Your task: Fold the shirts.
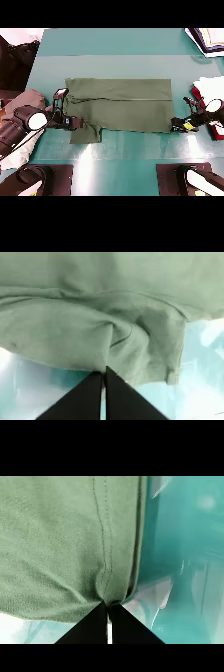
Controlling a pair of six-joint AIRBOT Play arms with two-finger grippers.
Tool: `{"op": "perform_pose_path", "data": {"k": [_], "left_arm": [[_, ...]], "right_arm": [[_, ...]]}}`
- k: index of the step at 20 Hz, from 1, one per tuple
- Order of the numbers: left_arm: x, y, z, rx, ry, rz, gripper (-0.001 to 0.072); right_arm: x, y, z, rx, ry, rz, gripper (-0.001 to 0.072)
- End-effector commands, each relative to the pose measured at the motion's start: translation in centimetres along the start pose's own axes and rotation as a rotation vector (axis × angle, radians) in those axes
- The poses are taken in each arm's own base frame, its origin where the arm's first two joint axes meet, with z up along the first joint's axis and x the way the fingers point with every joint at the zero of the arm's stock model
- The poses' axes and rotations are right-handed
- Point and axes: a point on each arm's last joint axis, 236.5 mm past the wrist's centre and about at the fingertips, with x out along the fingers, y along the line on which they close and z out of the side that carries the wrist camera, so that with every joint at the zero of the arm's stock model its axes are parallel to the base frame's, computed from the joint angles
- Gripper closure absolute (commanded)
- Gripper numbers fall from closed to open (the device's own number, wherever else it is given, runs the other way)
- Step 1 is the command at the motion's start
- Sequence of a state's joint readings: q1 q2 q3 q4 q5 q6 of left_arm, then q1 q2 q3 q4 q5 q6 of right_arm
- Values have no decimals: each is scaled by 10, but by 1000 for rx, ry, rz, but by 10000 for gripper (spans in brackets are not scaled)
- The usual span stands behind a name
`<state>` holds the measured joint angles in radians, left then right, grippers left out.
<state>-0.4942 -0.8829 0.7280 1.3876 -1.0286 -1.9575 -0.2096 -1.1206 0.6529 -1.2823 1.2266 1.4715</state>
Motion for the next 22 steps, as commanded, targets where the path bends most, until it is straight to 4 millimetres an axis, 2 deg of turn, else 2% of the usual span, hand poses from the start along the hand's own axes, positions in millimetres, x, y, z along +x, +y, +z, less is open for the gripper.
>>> {"op": "perform_pose_path", "data": {"k": [1, 6, 8, 10, 12, 14, 18, 20, 22], "left_arm": [[-15, 1, -7, 87, 56, 28, 681], [-68, -24, 3, 200, 79, -11, 681], [-82, -36, -1, 208, 92, -52, 681], [-93, -46, -3, 210, 64, -100, 681], [-95, -47, 7, 213, 14, -104, 681], [-96, -49, 32, 217, -93, -98, 680], [-110, -45, 99, 235, -381, -48, 681], [-114, -38, 120, 236, -460, -7, 681], [-107, -33, 133, 256, -486, 31, 681]], "right_arm": [[-24, -3, -11, -54, 19, -38, 695], [-101, -12, -38, -117, -43, -166, 696], [-118, -8, -44, -114, -105, -173, 696], [-127, -5, -47, -105, -156, -172, 696], [-131, -4, -42, -108, -198, -171, 696], [-132, 1, -26, -112, -251, -154, 696], [-117, 19, 18, -97, -304, -59, 696], [-119, 25, 45, -89, -331, -33, 696], [-127, 30, 75, -86, -371, -18, 696]]}}
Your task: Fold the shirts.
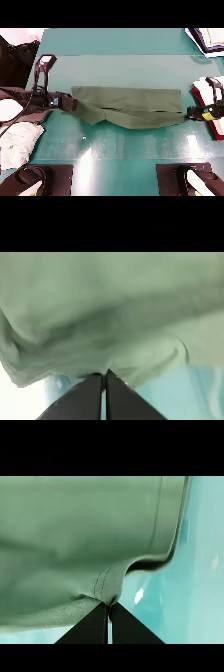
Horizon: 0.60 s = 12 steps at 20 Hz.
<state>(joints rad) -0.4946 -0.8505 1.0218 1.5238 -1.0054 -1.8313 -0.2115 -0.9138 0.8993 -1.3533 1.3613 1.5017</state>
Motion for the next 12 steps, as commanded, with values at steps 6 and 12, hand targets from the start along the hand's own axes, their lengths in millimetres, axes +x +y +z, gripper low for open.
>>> {"op": "perform_pose_path", "data": {"k": [6, 12], "left_arm": [[66, 26, 41, 6, -116, 95, 680], [91, 71, 61, -143, -181, 142, 681]], "right_arm": [[21, 0, 112, 27, -136, 29, 696], [41, -8, 148, 40, -202, 19, 696]]}}
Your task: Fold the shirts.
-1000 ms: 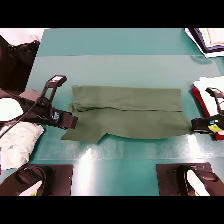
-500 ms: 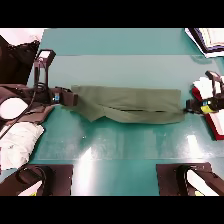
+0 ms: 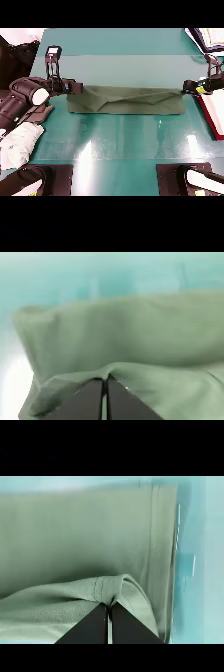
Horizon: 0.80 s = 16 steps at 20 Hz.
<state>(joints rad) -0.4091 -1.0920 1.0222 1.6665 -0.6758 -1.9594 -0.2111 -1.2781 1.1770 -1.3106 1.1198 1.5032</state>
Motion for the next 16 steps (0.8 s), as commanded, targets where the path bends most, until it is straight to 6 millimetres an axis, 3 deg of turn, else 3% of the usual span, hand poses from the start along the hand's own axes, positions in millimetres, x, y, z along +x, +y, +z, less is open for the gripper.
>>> {"op": "perform_pose_path", "data": {"k": [1, 5, 9, 10, 11, 12, 13, 16], "left_arm": [[16, 22, 16, -65, -54, 26, 680], [31, 38, 16, -96, -53, 46, 680], [43, 36, 14, -109, -53, 34, 678], [43, 35, 15, -108, -58, 32, 489], [43, 35, 18, -108, -68, 29, 221], [42, 34, 19, -108, -71, 28, 79], [41, 34, 22, -106, -75, 28, 83], [35, 31, 33, -106, -88, 24, 83]], "right_arm": [[17, -4, 18, 8, -39, -5, 695], [33, -9, 20, 18, -32, -9, 694], [45, -11, 17, 29, -6, -5, 690], [46, -11, 16, 30, -3, -5, 646], [46, -11, 17, 30, -7, -5, 417], [44, -11, 19, 28, -17, -6, 191], [40, -10, 22, 26, -32, -6, 154], [18, -20, 29, 46, -81, -15, 155]]}}
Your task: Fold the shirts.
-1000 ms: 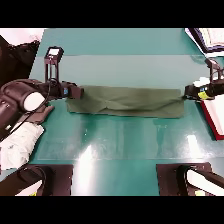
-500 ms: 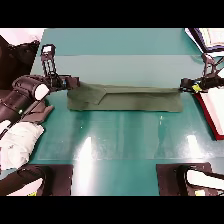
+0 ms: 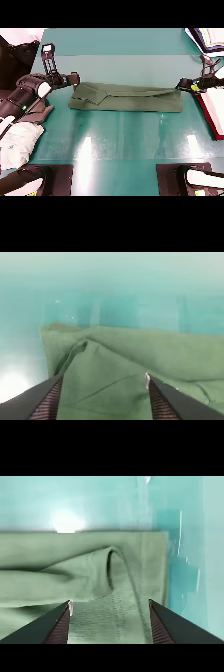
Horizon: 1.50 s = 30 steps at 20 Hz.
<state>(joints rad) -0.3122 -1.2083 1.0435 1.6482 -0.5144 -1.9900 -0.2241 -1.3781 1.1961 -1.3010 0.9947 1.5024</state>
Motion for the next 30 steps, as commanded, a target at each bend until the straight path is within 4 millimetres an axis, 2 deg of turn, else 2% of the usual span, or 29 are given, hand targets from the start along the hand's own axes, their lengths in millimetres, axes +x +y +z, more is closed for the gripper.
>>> {"op": "perform_pose_path", "data": {"k": [1, 2, 3, 5, 6, 8, 11, 15, 18, 20, 22, 23, 26, 28, 30], "left_arm": [[-4, -3, 10, 3, -7, -2, 84], [-5, -2, 9, 1, 3, 2, 85], [-6, -2, 6, 0, 14, 6, 159], [-6, 2, -3, 0, 53, 23, 646], [-6, 4, -7, 1, 69, 30, 673], [-7, 8, -16, 1, 107, 46, 673], [-9, 13, -28, 1, 159, 69, 673], [-10, 15, -34, -6, 186, 75, 673], [-10, 7, -37, -1, 194, 50, 673], [-11, -6, -42, 47, 205, 19, 680], [-12, -26, -49, 85, 212, -14, 680], [-13, -37, -53, 102, 213, -36, 681], [-15, -73, -56, 130, 186, -114, 681], [-13, -99, -54, 142, 154, -170, 681], [-3, -120, -62, 165, 177, -195, 681]], "right_arm": [[-18, -13, 1, 22, -12, -10, 155], [-21, -22, -8, 29, 28, -15, 155], [-21, -32, -22, 28, 87, -17, 155], [-17, -43, -45, 29, 197, 42, 155], [-13, -46, -55, 55, 243, 97, 154], [-4, -46, -65, 124, 297, 213, 142], [13, -43, -64, 214, 310, 348, 134], [35, -42, -70, 248, 342, 407, 133], [47, -41, -76, 249, 370, 418, 135], [53, -31, -76, 232, 371, 437, 143], [59, -20, -69, 209, 342, 454, 286], [62, -13, -64, 191, 323, 458, 325], [63, 8, -58, 122, 288, 512, 692], [56, 26, -54, 90, 275, 573, 694], [46, 38, -49, 54, 253, 586, 695]]}}
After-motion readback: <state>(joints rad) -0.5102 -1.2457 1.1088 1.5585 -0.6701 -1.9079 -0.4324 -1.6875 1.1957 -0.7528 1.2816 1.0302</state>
